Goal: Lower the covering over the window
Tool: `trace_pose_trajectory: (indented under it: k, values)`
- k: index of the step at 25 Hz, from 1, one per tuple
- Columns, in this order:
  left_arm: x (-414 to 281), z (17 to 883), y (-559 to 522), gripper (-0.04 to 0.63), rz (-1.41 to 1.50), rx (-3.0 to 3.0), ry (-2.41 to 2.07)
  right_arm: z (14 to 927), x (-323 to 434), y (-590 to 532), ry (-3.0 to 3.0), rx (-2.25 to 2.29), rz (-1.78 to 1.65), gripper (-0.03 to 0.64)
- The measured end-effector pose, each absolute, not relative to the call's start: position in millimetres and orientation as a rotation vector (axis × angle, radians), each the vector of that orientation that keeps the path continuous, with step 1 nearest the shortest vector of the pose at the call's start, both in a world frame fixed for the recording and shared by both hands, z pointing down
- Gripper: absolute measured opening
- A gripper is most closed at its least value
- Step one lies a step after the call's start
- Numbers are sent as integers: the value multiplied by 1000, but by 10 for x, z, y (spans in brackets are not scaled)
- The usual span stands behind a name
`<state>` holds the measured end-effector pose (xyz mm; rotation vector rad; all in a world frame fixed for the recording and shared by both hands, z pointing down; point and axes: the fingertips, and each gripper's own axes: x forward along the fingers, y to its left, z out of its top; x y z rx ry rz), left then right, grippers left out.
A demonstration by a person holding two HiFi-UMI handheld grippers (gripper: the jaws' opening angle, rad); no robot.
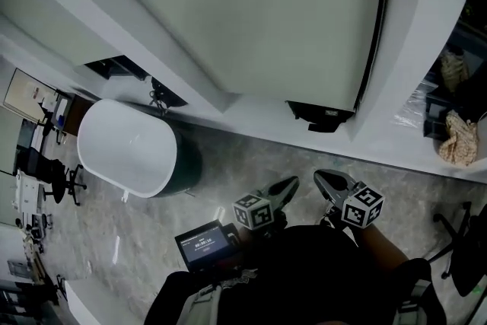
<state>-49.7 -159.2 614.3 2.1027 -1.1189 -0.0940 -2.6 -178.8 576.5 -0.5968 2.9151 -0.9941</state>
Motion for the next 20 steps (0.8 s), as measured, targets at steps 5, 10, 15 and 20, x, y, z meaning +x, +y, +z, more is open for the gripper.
trace_pose_trajectory:
  k: [5, 10, 15, 20]
  values:
    - [-975, 6036, -1147, 3, -167, 2122, -1098, 5747, -383, -1351, 2893, -667, -1004, 6]
    - [-1519, 6038, -503, 3, -157, 2148, -1061, 5752, -816, -683, 2816, -756, -1035, 6]
    - [-1626, 6162, 63, 3, -79, 2165, -948, 5805, -957, -22, 2789, -871, -1057, 6]
    - [-1415, 6072, 337, 3, -77, 2235, -848, 5760, -789, 316, 2775, -984, -1022, 6]
